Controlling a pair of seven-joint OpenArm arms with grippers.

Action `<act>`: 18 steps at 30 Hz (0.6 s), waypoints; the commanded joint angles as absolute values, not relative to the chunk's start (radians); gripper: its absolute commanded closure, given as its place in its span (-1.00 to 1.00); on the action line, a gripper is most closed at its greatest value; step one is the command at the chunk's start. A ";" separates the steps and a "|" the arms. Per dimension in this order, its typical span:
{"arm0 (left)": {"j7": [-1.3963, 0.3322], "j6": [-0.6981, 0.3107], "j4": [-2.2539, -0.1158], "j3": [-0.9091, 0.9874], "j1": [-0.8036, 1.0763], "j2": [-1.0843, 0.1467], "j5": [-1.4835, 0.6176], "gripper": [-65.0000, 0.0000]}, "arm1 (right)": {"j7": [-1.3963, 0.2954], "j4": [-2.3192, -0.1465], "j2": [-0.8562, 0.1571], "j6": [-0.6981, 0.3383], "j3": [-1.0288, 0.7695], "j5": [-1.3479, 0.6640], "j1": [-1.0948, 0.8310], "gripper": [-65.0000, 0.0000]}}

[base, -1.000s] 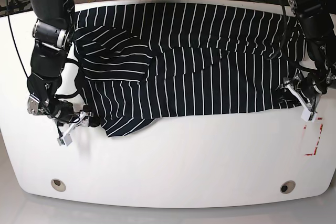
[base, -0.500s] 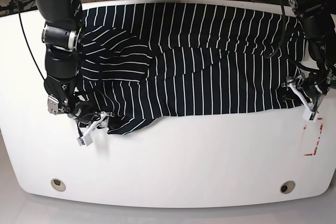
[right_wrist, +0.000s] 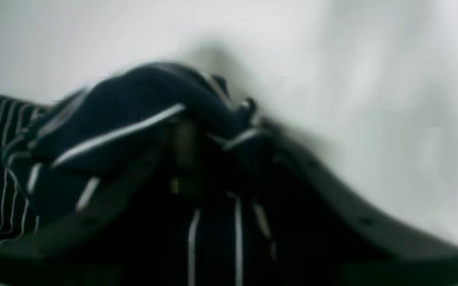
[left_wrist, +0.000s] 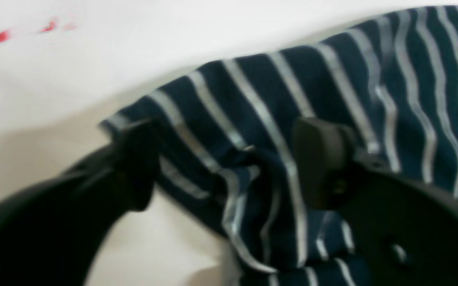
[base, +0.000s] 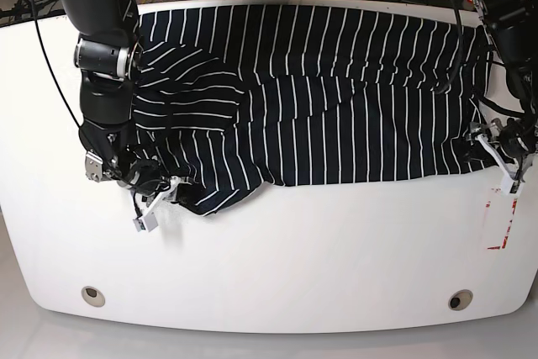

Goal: Fold the T-shirt properly
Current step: 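Reach both grippers to the shirt's hem edge and grasp it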

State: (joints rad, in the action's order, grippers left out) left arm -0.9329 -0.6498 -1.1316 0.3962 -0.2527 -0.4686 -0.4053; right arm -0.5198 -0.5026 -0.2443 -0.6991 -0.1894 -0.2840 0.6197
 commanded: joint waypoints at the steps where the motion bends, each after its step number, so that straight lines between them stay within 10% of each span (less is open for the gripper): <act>1: -0.889 -0.595 -1.145 0.421 -0.295 -0.493 -0.394 -0.68 | -0.530 -0.512 -0.254 -0.698 -0.188 -0.274 0.644 0.88; 18: -0.700 -0.567 -0.802 0.418 -0.360 -0.529 -0.344 -0.69 | -0.532 -0.512 -0.254 -0.698 -0.189 -0.280 0.642 0.99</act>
